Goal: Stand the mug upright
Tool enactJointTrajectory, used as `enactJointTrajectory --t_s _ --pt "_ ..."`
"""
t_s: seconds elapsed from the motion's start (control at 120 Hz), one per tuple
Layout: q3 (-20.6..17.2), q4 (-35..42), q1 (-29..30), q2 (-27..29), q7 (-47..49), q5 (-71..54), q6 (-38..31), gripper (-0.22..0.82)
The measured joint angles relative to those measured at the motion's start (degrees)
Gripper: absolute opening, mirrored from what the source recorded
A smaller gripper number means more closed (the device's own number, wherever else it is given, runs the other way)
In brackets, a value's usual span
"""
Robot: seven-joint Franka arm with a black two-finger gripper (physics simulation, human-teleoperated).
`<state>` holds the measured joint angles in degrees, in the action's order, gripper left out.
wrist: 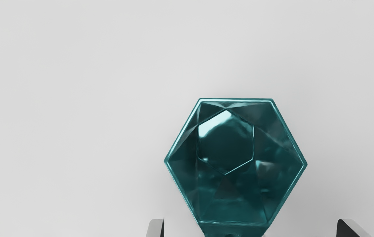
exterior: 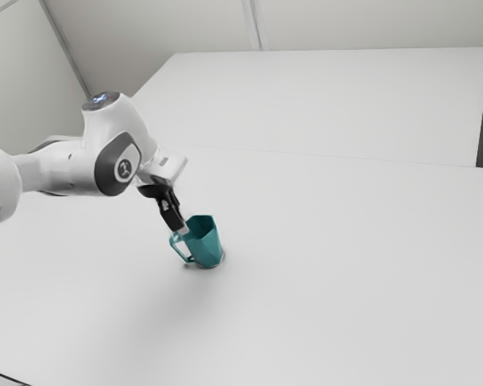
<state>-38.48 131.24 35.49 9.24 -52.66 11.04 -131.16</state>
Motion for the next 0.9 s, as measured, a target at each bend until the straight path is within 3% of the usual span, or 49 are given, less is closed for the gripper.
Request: enactJointTrajectory --t_s 0.117,0.308,0.483,0.567,0.708,0.783,0.9 --pt "0.4 -2.7 1.6 -0.4 8.4 0.1 3.5 0.58" --pt "0.5 -14.3 5.7 -0.8 20.7 -0.2 14.0 0.6" --pt "1.3 -25.7 5.6 -3.1 29.0 -2.4 23.4 0.6" --pt "7.0 -29.2 0.0 -4.6 32.3 -3.5 26.7 0.6" --pt "23.4 -37.5 -16.9 -9.5 37.3 -6.2 32.3 0.6" --pt "26.0 -39.7 -19.2 -10.3 39.7 -7.6 34.7 0.6" --pt "27.0 -40.7 -19.8 -10.3 42.8 -8.7 36.9 0.6"
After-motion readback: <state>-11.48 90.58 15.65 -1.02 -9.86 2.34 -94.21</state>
